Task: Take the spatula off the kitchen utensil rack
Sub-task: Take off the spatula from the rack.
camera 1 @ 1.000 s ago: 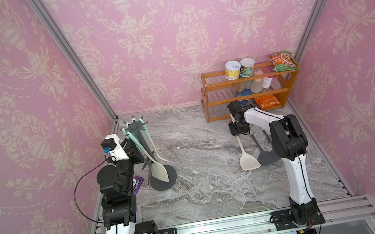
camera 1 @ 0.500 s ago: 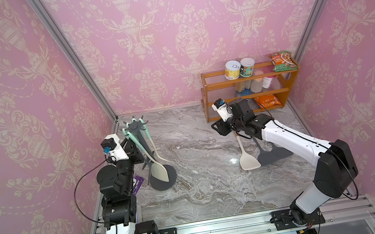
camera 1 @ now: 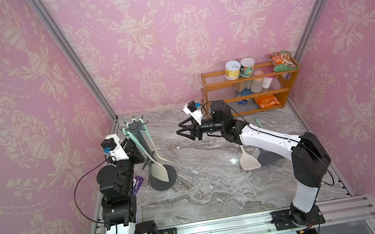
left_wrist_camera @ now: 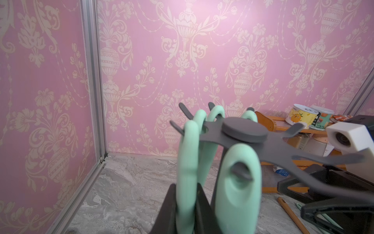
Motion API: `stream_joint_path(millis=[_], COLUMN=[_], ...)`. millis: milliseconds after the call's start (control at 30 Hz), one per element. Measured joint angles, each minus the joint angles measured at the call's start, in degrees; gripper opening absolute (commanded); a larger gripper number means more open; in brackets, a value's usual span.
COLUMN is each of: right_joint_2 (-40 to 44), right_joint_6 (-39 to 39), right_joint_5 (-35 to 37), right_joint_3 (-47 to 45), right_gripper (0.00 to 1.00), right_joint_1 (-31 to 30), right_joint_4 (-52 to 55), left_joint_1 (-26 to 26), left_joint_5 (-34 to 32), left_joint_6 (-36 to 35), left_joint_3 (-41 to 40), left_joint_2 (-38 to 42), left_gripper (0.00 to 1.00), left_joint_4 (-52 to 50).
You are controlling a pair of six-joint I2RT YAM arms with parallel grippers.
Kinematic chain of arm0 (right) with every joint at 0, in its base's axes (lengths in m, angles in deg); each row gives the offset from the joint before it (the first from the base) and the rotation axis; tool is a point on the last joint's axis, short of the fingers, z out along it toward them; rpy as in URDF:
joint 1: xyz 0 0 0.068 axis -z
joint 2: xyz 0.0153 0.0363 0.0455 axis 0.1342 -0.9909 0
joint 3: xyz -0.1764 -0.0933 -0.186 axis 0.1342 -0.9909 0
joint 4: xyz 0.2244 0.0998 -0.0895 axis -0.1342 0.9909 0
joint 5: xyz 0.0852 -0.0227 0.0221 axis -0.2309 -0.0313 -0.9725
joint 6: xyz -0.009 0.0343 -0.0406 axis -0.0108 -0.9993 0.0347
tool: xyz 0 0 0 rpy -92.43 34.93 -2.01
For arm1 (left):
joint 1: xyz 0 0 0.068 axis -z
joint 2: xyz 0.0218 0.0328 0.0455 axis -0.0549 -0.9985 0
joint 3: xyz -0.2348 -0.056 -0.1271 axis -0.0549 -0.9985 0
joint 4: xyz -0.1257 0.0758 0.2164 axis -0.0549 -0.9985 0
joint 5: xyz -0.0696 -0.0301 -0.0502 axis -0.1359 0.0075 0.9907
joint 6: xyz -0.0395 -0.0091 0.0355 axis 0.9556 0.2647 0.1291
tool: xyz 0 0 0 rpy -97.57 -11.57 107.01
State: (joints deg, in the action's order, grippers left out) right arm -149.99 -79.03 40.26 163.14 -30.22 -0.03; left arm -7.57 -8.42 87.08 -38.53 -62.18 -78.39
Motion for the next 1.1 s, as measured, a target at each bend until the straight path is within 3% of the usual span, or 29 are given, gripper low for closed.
stream_joint_path(millis=[200, 333, 700, 1100], right_joint_2=[-11.45, -17.38, -20.09, -25.88], right_joint_6=[-9.46, -12.79, -7.32, -5.77], right_joint_5=[-6.36, -8.44, -10.12, -13.57], right_joint_3=[10.58, 16.31, 25.9, 36.39], right_gripper=[0.52, 0.51, 0.53, 0.52], right_joint_1=[-0.15, -0.94, -6.1, -7.06], right_joint_4=[-14.75, -18.27, -9.53, -3.63], left_joint_1=[0.0, 0.0, 0.0, 0.0], left_joint_5=[0.11, 0.11, 0.13, 0.13], left_joint_6=[0.0, -0.02, -0.02, -0.04], left_joint_3=[0.0, 0.0, 0.02, 0.17], left_joint_2=[-0.02, -0.02, -0.09, -0.42], left_gripper=[0.0, 0.0, 0.0, 0.0], left_joint_4=[0.0, -0.02, 0.02, 0.09])
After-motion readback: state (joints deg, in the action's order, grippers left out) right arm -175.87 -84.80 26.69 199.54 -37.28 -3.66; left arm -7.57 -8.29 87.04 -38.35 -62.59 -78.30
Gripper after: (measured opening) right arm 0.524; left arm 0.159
